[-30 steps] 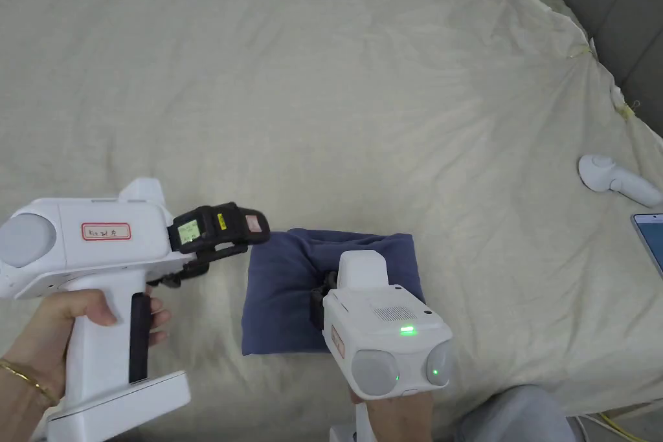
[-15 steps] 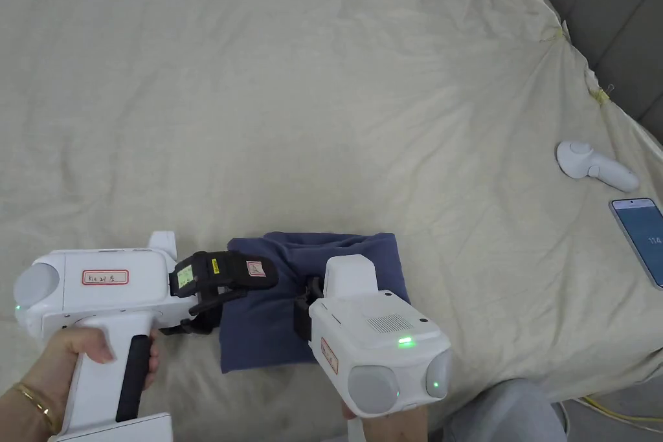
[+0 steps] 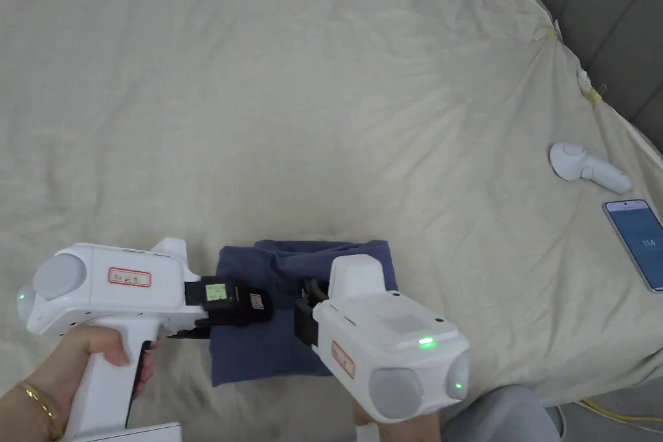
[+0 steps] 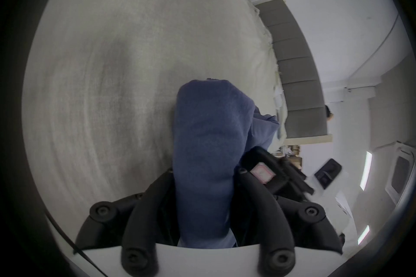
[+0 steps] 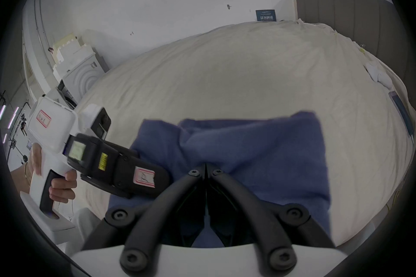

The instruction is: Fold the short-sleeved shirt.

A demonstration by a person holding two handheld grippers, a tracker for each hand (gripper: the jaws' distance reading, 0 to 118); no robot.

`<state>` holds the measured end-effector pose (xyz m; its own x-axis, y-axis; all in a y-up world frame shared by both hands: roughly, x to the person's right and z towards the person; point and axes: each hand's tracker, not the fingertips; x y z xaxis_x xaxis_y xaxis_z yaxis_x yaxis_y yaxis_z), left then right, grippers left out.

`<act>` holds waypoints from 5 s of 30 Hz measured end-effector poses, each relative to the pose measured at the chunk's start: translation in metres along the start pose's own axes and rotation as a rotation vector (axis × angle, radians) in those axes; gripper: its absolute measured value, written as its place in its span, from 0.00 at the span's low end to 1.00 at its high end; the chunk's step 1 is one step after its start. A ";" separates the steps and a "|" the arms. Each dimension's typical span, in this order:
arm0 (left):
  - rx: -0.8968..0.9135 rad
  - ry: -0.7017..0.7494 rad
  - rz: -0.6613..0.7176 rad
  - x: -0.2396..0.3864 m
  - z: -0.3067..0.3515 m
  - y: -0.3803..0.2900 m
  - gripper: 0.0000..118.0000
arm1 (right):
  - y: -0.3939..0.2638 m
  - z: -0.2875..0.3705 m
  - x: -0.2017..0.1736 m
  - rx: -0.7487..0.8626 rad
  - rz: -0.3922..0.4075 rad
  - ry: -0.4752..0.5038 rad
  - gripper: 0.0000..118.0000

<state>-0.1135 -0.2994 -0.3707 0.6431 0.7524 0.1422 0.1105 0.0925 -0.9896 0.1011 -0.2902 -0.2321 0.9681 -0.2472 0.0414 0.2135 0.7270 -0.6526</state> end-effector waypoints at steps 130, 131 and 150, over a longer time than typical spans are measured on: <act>1.194 0.812 -0.570 0.103 0.096 -0.124 0.00 | 0.063 0.172 0.029 0.506 0.158 -0.151 0.00; 1.195 0.813 -0.572 0.103 0.096 -0.124 0.00 | 0.064 0.172 0.030 0.507 0.158 -0.150 0.00; 1.201 0.820 -0.587 0.106 0.095 -0.124 0.00 | 0.068 0.177 0.028 0.525 0.162 -0.151 0.00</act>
<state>-0.1310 -0.1688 -0.2351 0.9935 -0.0833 0.0781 0.0960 0.9797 -0.1759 0.1656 -0.1344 -0.1415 0.9937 -0.0395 0.1053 0.0598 0.9784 -0.1977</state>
